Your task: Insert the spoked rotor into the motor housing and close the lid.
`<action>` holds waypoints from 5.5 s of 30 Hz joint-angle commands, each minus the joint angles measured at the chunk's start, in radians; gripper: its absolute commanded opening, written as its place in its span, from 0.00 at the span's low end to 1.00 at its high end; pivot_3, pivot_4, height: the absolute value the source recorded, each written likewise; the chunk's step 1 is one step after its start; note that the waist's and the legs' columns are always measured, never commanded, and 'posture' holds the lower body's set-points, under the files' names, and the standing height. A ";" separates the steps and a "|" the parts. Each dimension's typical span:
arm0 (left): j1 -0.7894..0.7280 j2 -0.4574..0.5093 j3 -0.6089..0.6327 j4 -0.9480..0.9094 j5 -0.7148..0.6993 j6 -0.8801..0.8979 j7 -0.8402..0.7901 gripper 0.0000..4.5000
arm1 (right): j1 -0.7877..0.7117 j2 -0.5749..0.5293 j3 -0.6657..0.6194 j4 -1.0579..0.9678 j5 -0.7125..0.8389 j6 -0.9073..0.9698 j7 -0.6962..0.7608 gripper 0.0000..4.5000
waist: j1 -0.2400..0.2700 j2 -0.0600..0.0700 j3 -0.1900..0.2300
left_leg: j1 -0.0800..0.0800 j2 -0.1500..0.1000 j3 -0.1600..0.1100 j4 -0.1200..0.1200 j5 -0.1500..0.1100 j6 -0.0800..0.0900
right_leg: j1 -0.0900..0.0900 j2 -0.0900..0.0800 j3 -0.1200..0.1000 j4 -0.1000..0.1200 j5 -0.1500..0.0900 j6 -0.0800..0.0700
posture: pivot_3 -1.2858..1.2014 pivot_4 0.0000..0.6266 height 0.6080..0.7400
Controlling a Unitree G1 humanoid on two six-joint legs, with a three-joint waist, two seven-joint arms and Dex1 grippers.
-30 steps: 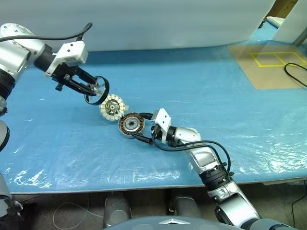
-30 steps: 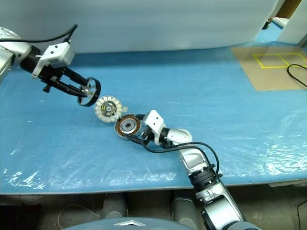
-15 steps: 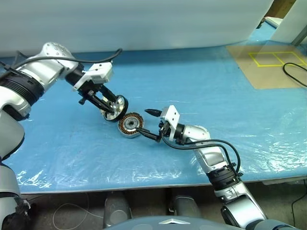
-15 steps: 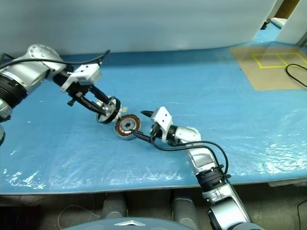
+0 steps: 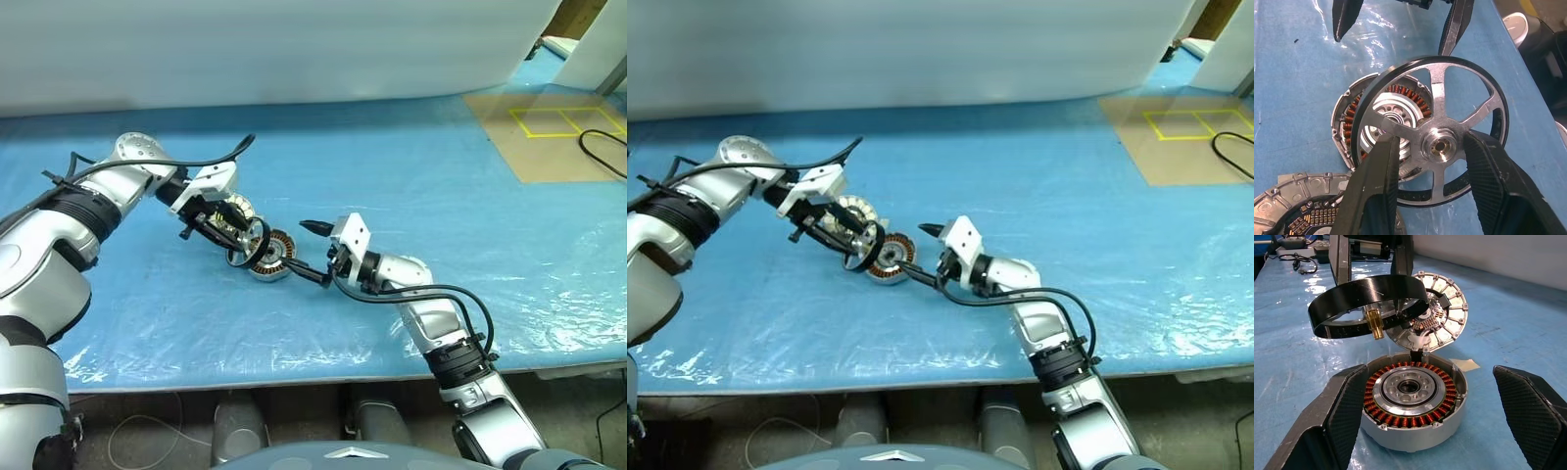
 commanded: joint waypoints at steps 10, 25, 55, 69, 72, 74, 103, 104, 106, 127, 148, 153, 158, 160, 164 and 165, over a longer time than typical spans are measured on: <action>0.069 -0.051 0.270 -0.015 0.091 0.035 -0.004 0.36 | -0.015 0.010 -0.006 -0.027 0.018 -0.019 0.014 0.96 | 0.002 0.000 0.000 | 0.000 0.000 0.000 0.001 0.000 0.000 | 0.001 0.000 0.000 0.000 0.000 0.000 | 0.52 0.24 1.00; 0.118 -0.123 0.361 0.024 0.236 0.006 -0.004 0.36 | -0.004 0.011 -0.003 -0.024 0.012 -0.023 0.012 0.96 | 0.003 0.000 0.000 | 0.000 0.000 0.000 0.001 0.000 0.000 | 0.001 0.000 0.000 0.000 0.000 0.000 | 0.52 0.24 1.00; 0.140 -0.179 0.452 0.066 0.338 -0.023 -0.004 0.36 | -0.009 -0.059 0.025 0.110 -0.051 -0.105 0.074 0.96 | 0.004 0.000 0.000 | 0.000 0.000 0.000 0.001 0.000 0.000 | 0.001 0.000 0.001 0.000 0.000 0.000 | 0.52 0.24 1.00; 0.145 -0.201 0.493 0.091 0.402 -0.036 -0.004 0.36 | -0.013 -0.054 0.023 0.105 -0.047 -0.104 0.068 0.96 | 0.004 0.000 0.000 | 0.000 0.000 0.000 0.001 0.000 0.000 | 0.001 0.000 0.001 0.000 0.000 0.000 | 0.52 0.24 1.00; 0.147 -0.208 0.505 0.096 0.415 -0.036 -0.004 0.36 | -0.011 -0.052 0.023 0.102 -0.047 -0.103 0.066 0.96 | 0.004 0.000 0.000 | 0.000 0.000 0.000 0.001 0.000 0.000 | 0.001 0.000 0.001 0.000 0.000 0.000 | 0.52 0.24 1.00; 0.147 -0.210 0.511 0.097 0.420 -0.036 -0.004 0.36 | -0.010 -0.052 0.024 0.100 -0.047 -0.102 0.066 0.96 | 0.004 0.000 0.000 | 0.000 0.000 0.000 0.001 0.000 0.000 | 0.001 0.000 0.001 0.000 0.000 0.000 | 0.52 0.24 1.00; 0.105 -0.180 0.458 0.045 0.391 0.024 -0.004 0.86 | -0.008 -0.050 0.027 0.106 -0.057 -0.114 0.055 0.96 | 0.003 0.000 0.000 | 0.000 0.000 0.000 0.000 0.000 0.000 | 0.001 0.000 0.001 -0.001 0.000 0.000 | 0.52 0.24 1.00; 0.097 -0.177 0.450 0.040 0.386 0.028 -0.004 0.86 | -0.009 -0.050 0.026 0.105 -0.057 -0.113 0.056 0.96 | 0.003 0.000 0.000 | 0.000 0.000 0.000 0.000 0.000 0.000 | 0.001 0.000 0.001 -0.001 0.000 0.000 | 0.52 0.24 1.00; 0.086 -0.174 0.437 0.035 0.383 0.021 -0.004 0.86 | -0.012 -0.048 0.025 0.105 -0.055 -0.111 0.057 0.96 | 0.003 0.000 0.000 | 0.000 0.000 0.000 0.000 0.000 0.000 | 0.001 0.000 0.001 -0.001 0.000 0.000 | 0.52 0.24 1.00; 0.153 -0.259 0.639 -0.039 0.414 0.146 0.060 0.01 | -0.010 -0.046 0.023 0.113 -0.060 -0.114 0.052 0.96 | 0.000 0.000 0.000 | 0.000 0.000 0.000 -0.001 0.000 0.000 | 0.001 0.000 0.001 -0.002 0.000 0.000 | 0.52 0.24 1.00; 0.700 -0.321 0.951 -0.908 0.344 0.683 0.716 0.01 | -0.021 -0.046 0.019 0.143 -0.058 -0.134 0.065 0.96 | -0.010 0.000 0.000 | -0.002 0.000 -0.001 -0.002 0.000 0.000 | -0.001 0.000 0.001 -0.004 -0.002 -0.004 | 0.52 0.24 1.00; 0.811 -0.364 0.953 -0.987 0.342 0.745 0.811 0.01 | -0.024 -0.050 0.018 0.146 -0.057 -0.135 0.070 0.96 | -0.011 0.000 0.000 | -0.003 0.000 0.000 -0.002 0.000 0.000 | -0.002 0.000 0.001 -0.004 -0.002 -0.004 | 0.52 0.24 1.00; 0.871 -0.359 0.939 -0.984 0.379 0.740 0.866 0.01 | -0.023 -0.055 0.015 0.145 -0.057 -0.136 0.073 0.96 | -0.012 0.000 0.000 | -0.003 0.000 0.000 -0.002 0.000 0.000 | -0.002 0.000 0.001 -0.004 -0.002 -0.004 | 0.52 0.24 1.00; 0.899 -0.347 0.919 -0.999 0.388 0.742 0.866 0.01 | -0.024 -0.056 0.014 0.145 -0.057 -0.136 0.073 0.96 | -0.013 0.000 0.000 | -0.003 0.000 0.000 -0.002 0.000 0.000 | -0.002 0.000 0.001 -0.005 -0.003 -0.004 | 0.52 0.24 1.00; 0.973 -0.377 0.912 -1.014 0.390 0.737 0.911 0.01 | -0.029 -0.057 0.010 0.144 -0.054 -0.134 0.071 0.96 | -0.016 0.001 0.000 | -0.003 0.000 0.000 -0.003 0.000 0.000 | -0.002 0.000 0.001 -0.006 -0.003 -0.004 | 0.52 0.24 1.00; 0.985 -0.383 0.910 -1.013 0.389 0.736 0.917 0.01 | -0.030 -0.057 0.010 0.145 -0.054 -0.134 0.071 0.96 | -0.016 0.001 -0.001 | -0.003 0.000 0.000 -0.003 0.000 0.000 | -0.002 0.000 0.001 -0.006 -0.003 -0.004 | 0.52 0.24 1.00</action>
